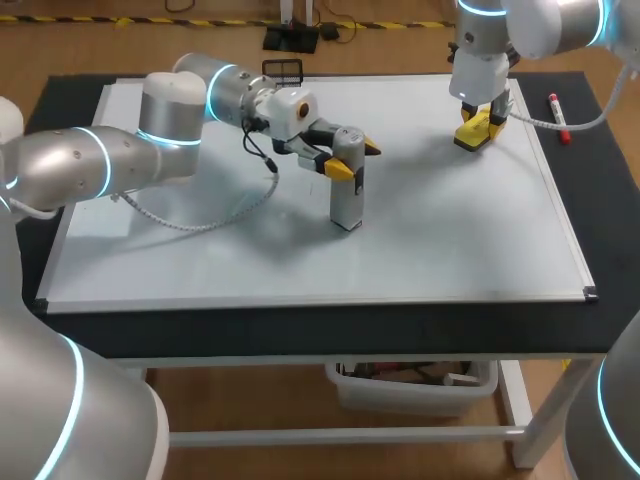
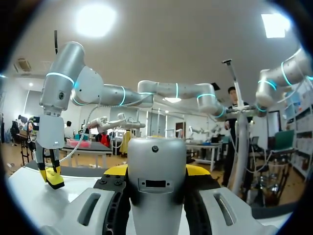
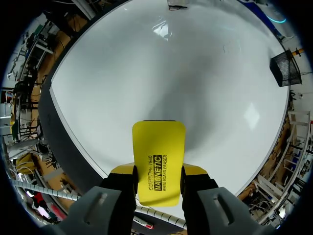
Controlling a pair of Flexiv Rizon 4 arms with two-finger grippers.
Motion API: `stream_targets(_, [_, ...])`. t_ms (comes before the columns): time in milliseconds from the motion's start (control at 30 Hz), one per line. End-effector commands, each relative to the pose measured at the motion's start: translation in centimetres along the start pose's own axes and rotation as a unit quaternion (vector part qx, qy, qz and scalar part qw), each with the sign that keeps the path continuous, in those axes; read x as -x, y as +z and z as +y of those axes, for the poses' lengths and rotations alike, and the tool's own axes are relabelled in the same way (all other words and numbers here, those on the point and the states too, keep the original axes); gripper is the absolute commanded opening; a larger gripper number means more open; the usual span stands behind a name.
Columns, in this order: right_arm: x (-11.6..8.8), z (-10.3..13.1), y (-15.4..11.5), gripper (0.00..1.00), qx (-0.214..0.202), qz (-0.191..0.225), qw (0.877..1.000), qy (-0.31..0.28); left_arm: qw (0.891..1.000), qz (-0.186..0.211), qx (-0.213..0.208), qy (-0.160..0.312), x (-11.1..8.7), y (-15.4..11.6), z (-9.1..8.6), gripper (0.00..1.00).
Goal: Pick up the inspection probe, press it on each red-marked spot on the whiteboard one by one, put down the probe, pick up the eraser, and wipe off all the red marks.
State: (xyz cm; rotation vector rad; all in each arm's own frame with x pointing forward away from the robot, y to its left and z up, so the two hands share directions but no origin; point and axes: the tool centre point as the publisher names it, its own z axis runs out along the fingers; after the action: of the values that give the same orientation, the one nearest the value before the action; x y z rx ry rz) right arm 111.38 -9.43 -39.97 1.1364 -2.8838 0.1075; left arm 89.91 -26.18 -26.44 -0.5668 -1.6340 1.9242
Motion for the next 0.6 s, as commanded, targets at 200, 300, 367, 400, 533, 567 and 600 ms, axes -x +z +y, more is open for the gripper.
stream_targets(200, [-0.02, -0.08, -0.14, 0.0, -0.001, 0.002, 1.0, -0.001, 1.0, 0.01, -0.001, -0.004, 0.45, -0.31, 0.46, 0.0])
stream_targets(300, [-0.02, -0.08, -0.14, 0.0, -0.001, 0.002, 1.0, -0.001, 1.0, 0.01, -0.001, -0.005, 0.5, -0.37, 0.58, 0.0])
stream_targets(367, [-0.02, -0.08, -0.14, 0.0, -0.001, 0.002, 1.0, -0.001, 1.0, 0.01, 0.0, -0.007, 0.53, -0.39, 0.68, 0.0])
stream_targets(400, [-0.02, -0.08, -0.14, 0.0, -0.001, 0.002, 1.0, -0.001, 1.0, 0.01, 0.0, -0.007, 0.54, -0.4, 0.72, 0.0])
stream_targets(533, [-0.02, -0.08, -0.14, 0.0, -0.001, 0.002, 1.0, -0.001, 1.0, 0.01, 0.002, -0.01, 0.56, -0.43, 0.92, 0.0])
stream_targets(567, [-0.02, -0.08, -0.14, 0.0, -0.001, 0.002, 1.0, -0.001, 1.0, 0.01, 0.002, -0.01, 0.56, -0.45, 0.96, 0.0])
stream_targets(600, [-0.02, -0.08, -0.14, 0.0, -0.001, 0.002, 1.0, -0.001, 1.0, 0.009, 0.002, -0.011, 0.56, -0.48, 0.99, 0.0])
